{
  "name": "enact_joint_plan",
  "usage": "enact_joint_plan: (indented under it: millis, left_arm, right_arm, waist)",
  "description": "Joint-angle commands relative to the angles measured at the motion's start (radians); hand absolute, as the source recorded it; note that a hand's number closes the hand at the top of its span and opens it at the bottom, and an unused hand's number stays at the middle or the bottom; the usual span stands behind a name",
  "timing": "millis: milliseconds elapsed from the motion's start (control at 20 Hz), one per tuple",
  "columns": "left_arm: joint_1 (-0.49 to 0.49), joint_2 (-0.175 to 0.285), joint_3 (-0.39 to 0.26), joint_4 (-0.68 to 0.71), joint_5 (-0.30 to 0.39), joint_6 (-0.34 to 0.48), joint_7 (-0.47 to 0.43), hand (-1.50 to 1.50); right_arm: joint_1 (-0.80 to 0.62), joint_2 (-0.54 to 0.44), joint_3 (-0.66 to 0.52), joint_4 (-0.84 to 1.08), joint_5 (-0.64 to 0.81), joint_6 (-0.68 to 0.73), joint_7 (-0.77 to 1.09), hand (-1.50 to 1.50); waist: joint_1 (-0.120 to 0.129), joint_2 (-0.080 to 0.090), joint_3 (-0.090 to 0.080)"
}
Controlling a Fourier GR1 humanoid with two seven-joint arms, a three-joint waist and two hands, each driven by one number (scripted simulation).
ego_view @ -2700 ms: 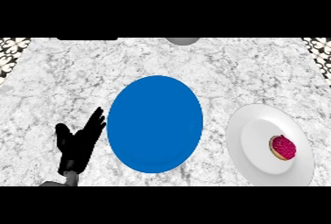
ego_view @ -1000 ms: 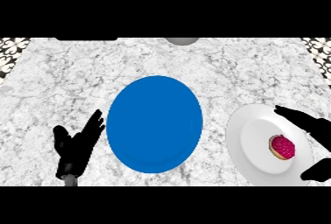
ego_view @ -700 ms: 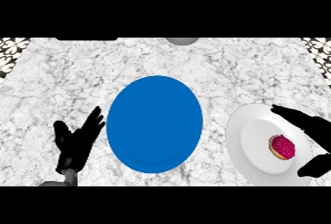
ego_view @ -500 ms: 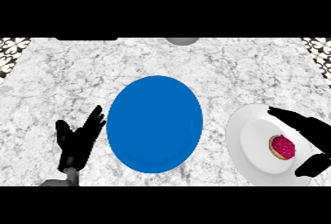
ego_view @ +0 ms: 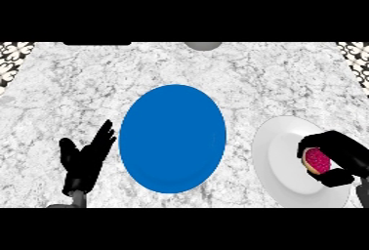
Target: Pick the cupcake from the plate and place it in the plate
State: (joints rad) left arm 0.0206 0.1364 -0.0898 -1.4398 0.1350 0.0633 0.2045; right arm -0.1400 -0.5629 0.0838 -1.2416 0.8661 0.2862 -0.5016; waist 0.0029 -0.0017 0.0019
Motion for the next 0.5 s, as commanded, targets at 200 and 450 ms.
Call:
enact_joint_plan:
  millis: [200, 450]
  left_arm:
    - [0.046, -0.042, -0.023, -0.036, -0.031, 0.016, 0.032, 0.00]
    - [0.011, -0.011, 0.001, -0.011, -0.012, -0.008, 0.026, 0.00]
  right_arm:
    - [0.068, 0.060, -0.043, -0.036, 0.044, -0.141, -0.054, 1.50]
    - [0.056, 0.465, 0.157, -0.158, 0.168, -0.172, 0.402, 1.50]
  waist:
    - [-0.005, 0.001, -0.002]
    - [0.002, -0.014, -0.010]
